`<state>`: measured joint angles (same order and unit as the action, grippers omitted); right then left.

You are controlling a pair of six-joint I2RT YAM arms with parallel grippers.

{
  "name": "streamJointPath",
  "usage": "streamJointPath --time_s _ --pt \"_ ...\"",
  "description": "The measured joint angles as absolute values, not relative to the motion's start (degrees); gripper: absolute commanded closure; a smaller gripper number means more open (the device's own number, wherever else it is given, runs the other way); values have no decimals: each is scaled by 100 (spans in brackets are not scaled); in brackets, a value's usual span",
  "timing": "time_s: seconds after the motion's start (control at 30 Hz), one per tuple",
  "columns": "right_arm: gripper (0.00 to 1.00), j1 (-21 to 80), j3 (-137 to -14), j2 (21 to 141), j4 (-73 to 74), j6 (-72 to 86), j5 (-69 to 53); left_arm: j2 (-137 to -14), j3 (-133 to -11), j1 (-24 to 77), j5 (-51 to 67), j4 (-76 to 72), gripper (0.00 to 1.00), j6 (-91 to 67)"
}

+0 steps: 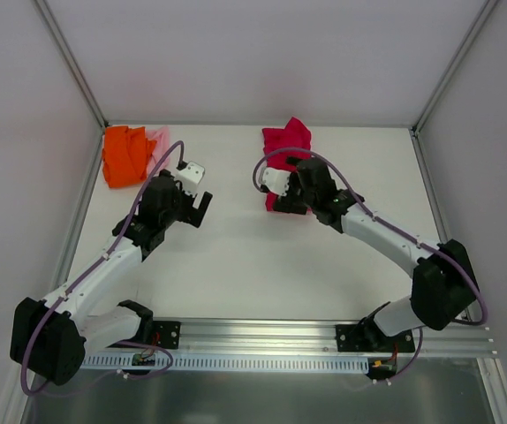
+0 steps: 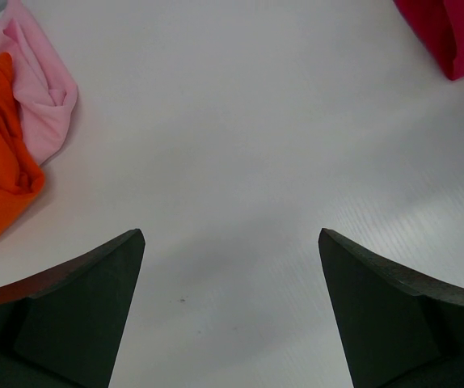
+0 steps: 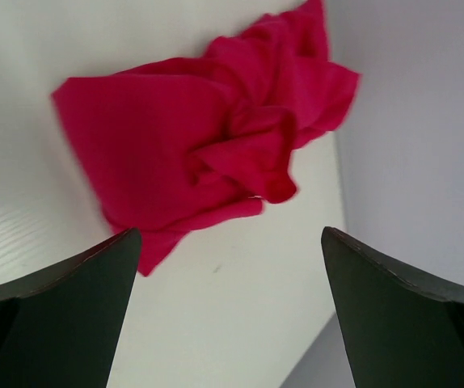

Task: Fold and stack the t-shirts
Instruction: Grab one side of the 2/3 rectangular tshirt with right arm

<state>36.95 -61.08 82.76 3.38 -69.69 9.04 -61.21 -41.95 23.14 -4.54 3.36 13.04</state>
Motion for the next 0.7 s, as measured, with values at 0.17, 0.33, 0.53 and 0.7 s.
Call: streamJointPath --time_s 0.17,0.33,0.53,0.7 --pt "1 3507 -6117 8901 888 -6746 425 -6117 -4195 2314 -451 338 8 1304" --pt "1 3275 -6169 9496 1081 -6670 250 -6119 -4195 2314 -451 346 8 1306" --pt "1 3175 -6370 9913 1232 -6663 3 -6180 -4195 2314 -451 349 8 1306" --pt "1 3133 -6600 10156 1352 -6692 -110 -6215 -4195 2314 -451 368 8 1308"
